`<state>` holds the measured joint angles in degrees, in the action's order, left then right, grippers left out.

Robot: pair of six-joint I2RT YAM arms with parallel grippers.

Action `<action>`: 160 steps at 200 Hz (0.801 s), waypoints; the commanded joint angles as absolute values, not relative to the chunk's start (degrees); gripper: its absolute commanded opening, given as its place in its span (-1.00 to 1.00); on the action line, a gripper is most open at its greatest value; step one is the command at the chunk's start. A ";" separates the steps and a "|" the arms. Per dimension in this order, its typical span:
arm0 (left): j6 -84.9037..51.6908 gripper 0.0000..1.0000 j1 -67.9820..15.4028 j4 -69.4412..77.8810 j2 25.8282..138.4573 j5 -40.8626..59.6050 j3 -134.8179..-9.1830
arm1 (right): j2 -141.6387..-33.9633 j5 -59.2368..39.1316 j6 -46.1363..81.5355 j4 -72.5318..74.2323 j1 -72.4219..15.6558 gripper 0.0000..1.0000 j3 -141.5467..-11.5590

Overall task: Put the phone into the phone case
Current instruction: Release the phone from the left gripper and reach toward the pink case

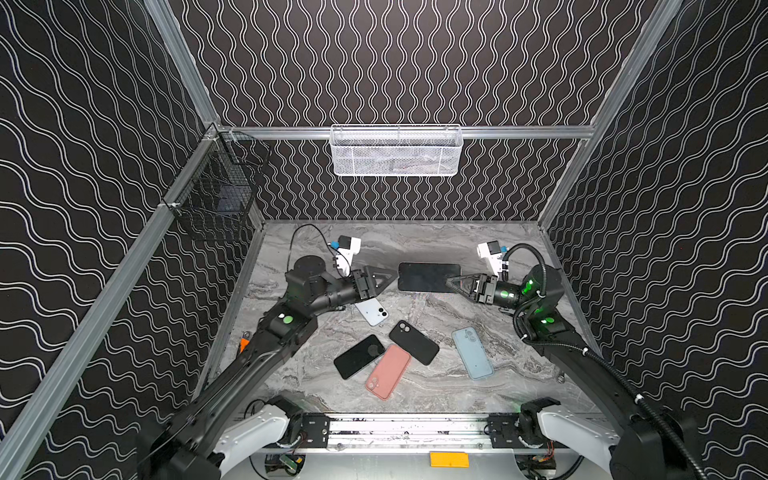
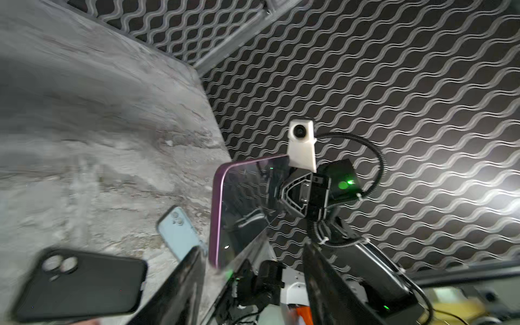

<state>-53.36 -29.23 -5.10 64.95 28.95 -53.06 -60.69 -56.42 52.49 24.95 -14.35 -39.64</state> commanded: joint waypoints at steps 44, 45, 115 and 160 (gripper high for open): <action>-56.48 0.08 -36.77 -52.61 58.12 12.58 -45.99 | -56.09 -43.84 35.40 5.59 -14.23 -1.00 -39.40; -56.72 0.08 -37.20 -52.89 57.98 12.53 -45.85 | -56.00 -43.67 35.28 5.43 -14.23 -1.00 -39.35; -87.87 -0.05 -59.48 -46.53 60.99 11.25 -35.96 | -54.09 -39.24 31.75 2.66 -14.40 -1.00 -35.03; -96.75 -0.10 -65.76 -40.74 76.86 7.25 -43.19 | -51.55 -37.16 28.78 -2.25 -14.37 -1.00 -35.20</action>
